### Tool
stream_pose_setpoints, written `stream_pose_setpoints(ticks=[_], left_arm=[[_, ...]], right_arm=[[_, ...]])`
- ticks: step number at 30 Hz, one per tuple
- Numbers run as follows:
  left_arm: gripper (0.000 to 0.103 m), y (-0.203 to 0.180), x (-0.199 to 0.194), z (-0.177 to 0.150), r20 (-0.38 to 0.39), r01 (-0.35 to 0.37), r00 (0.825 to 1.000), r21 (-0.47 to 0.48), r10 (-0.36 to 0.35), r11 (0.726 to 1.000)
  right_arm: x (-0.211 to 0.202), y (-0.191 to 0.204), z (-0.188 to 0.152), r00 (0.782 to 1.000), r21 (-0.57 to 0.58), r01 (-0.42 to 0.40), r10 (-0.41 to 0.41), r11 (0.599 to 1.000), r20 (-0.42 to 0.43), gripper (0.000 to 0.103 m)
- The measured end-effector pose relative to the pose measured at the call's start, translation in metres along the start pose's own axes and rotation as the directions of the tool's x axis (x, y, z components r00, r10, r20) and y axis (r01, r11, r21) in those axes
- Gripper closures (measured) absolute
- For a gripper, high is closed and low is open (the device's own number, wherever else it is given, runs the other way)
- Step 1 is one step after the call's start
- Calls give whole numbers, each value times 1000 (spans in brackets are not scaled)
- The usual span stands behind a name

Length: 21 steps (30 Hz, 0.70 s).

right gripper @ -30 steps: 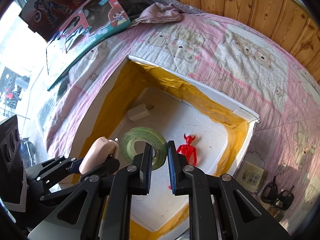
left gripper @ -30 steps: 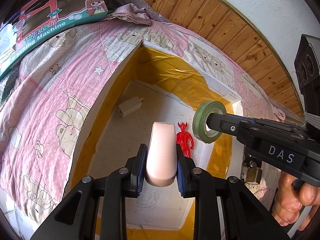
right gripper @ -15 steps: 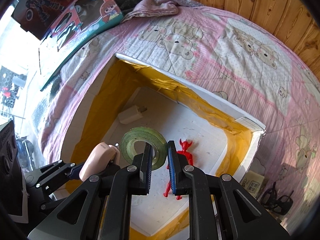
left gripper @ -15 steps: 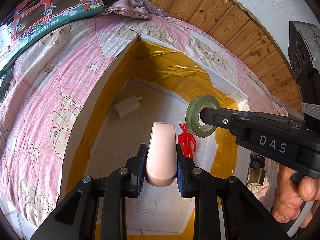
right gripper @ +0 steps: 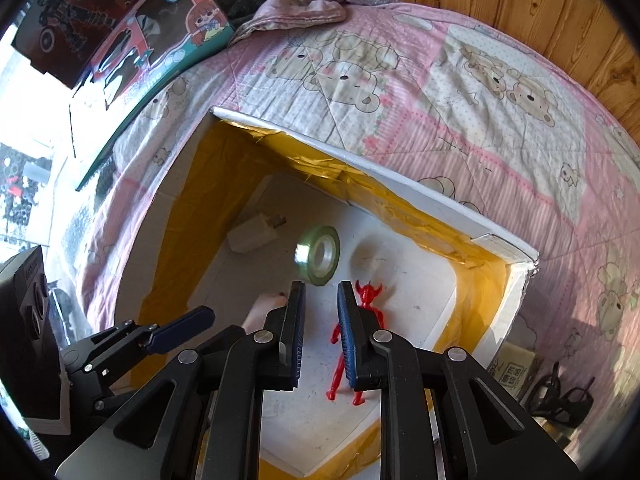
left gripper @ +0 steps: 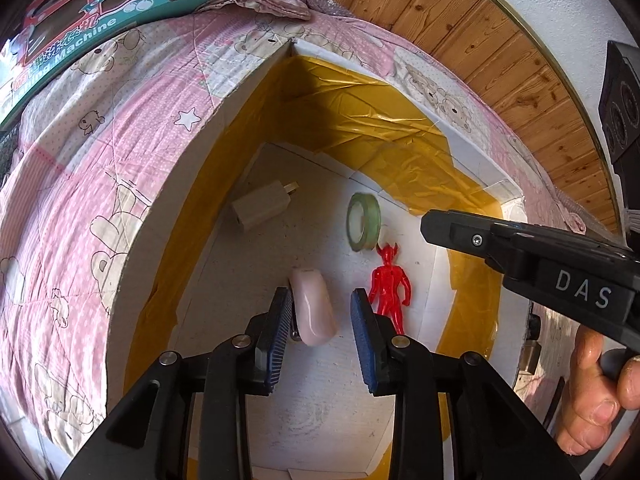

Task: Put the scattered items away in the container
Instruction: 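Lift both open tools out of the box, then move both open tools from the box toward the items on the bed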

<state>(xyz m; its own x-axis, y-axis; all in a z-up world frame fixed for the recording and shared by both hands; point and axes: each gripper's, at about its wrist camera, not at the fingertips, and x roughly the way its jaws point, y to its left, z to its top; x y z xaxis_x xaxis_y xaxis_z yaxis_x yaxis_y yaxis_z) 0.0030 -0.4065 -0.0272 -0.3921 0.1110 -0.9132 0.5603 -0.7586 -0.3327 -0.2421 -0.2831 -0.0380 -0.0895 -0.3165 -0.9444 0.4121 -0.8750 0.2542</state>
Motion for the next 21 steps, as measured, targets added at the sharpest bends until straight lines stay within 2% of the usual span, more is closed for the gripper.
stream_pose_setpoints(ticks=[4,11,21], left_arm=[[70,12,-10,-2,14,5,1000,-37,-5,999],[71,21,-30,-13,35,5,999,-47,-3,999],[71,-3,-44,-36,54,16,998,2,-16,1000]], right_arm=[[-10,-2,-7,1000,15,-14,14,1000,19,84],[-27,-3,-29,997,36,-60,59,998,42,84],[-52,-5,-77,984,60,-156,150,986,95,84]])
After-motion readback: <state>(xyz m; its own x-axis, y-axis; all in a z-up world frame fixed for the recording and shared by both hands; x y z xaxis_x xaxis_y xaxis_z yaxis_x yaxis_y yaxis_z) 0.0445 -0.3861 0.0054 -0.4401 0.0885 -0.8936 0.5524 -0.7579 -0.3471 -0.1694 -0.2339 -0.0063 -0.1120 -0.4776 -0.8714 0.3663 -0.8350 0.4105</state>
